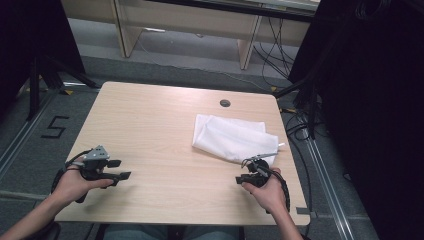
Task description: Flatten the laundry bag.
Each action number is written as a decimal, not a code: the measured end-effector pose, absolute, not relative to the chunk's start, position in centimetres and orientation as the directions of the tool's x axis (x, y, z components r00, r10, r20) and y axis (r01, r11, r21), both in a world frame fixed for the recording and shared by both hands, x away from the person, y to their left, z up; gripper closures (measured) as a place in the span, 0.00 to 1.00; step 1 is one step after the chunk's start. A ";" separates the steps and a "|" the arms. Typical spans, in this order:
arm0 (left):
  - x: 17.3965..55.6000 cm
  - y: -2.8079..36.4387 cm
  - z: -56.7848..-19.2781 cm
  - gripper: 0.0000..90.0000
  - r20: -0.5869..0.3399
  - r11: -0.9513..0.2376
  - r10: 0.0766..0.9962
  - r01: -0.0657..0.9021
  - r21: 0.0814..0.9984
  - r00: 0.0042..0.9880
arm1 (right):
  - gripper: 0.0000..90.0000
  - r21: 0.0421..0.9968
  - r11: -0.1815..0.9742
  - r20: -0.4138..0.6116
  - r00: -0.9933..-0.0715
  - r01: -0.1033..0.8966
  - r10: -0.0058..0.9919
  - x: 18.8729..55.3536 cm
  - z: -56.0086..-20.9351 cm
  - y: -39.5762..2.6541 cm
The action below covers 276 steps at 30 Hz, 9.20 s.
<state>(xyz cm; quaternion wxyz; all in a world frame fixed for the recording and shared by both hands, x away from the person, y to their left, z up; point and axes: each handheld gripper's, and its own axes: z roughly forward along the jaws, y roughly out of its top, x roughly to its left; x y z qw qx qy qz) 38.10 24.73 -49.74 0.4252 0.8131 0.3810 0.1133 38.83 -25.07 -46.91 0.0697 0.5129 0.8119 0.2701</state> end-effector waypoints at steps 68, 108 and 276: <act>37.8 24.1 -49.9 0.38 -0.133 -0.389 0.677 0.505 0.770 0.724 | 0.94 0.497 0.382 -0.106 -0.382 0.779 0.918 52.8 -48.5 -25.8; 37.9 24.1 -49.8 0.38 -0.133 -0.387 0.677 0.503 0.773 0.724 | 0.95 0.519 0.435 -0.036 -0.489 0.736 0.871 49.5 -48.7 -18.7; 43.3 13.0 -50.6 0.76 -0.053 -0.576 0.590 0.465 0.672 0.806 | 1.00 0.713 0.523 0.010 -0.752 0.468 0.659 47.6 -40.0 -10.1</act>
